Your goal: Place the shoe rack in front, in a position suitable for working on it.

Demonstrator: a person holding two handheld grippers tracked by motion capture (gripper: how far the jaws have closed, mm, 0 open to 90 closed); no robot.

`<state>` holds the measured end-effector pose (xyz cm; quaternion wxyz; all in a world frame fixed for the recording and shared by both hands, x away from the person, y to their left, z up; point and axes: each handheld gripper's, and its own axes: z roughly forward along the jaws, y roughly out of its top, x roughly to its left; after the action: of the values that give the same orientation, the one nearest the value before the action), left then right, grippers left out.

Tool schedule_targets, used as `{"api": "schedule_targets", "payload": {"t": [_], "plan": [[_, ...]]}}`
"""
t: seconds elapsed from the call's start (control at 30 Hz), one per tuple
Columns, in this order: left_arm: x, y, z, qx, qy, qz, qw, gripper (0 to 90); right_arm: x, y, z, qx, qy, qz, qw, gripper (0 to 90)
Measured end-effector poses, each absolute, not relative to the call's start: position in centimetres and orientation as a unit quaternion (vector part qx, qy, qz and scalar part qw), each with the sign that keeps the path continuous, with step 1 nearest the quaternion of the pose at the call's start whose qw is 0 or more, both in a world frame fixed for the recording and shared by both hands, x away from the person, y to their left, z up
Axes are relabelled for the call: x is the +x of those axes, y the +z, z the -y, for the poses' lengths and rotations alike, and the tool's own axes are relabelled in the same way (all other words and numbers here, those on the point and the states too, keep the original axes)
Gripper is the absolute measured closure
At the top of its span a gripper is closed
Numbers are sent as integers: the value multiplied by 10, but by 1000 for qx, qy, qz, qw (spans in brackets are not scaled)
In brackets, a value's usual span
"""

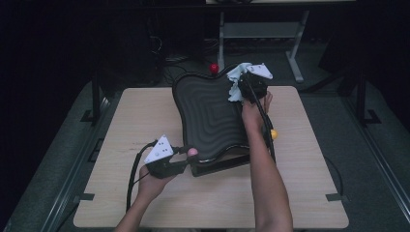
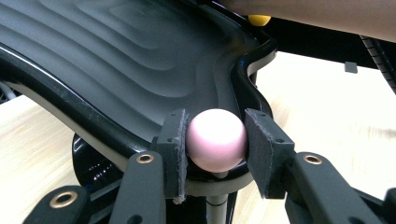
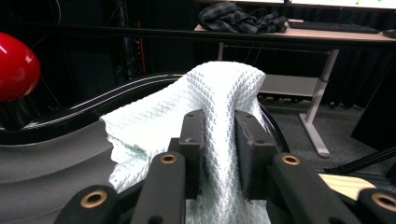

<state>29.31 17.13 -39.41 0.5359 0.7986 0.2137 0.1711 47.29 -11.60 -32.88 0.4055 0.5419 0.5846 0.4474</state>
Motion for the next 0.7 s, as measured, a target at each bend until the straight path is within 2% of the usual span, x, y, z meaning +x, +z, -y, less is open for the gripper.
{"api": "schedule_targets", "payload": {"t": [0.2,0.4,0.57,0.7], "plan": [[292,-394,-171,799,172,-215,535,606,470,-329,96,506,453,-606,414,742],[294,-394,-172,799,171,-213,535,606,474,-329,113,539,444,-585,412,742],[297,-392,-180,802,168,-215,531,606,465,-329,95,511,451,-610,404,747],[300,-393,-190,796,168,-230,535,606,463,-330,93,504,442,-615,416,749]]}}
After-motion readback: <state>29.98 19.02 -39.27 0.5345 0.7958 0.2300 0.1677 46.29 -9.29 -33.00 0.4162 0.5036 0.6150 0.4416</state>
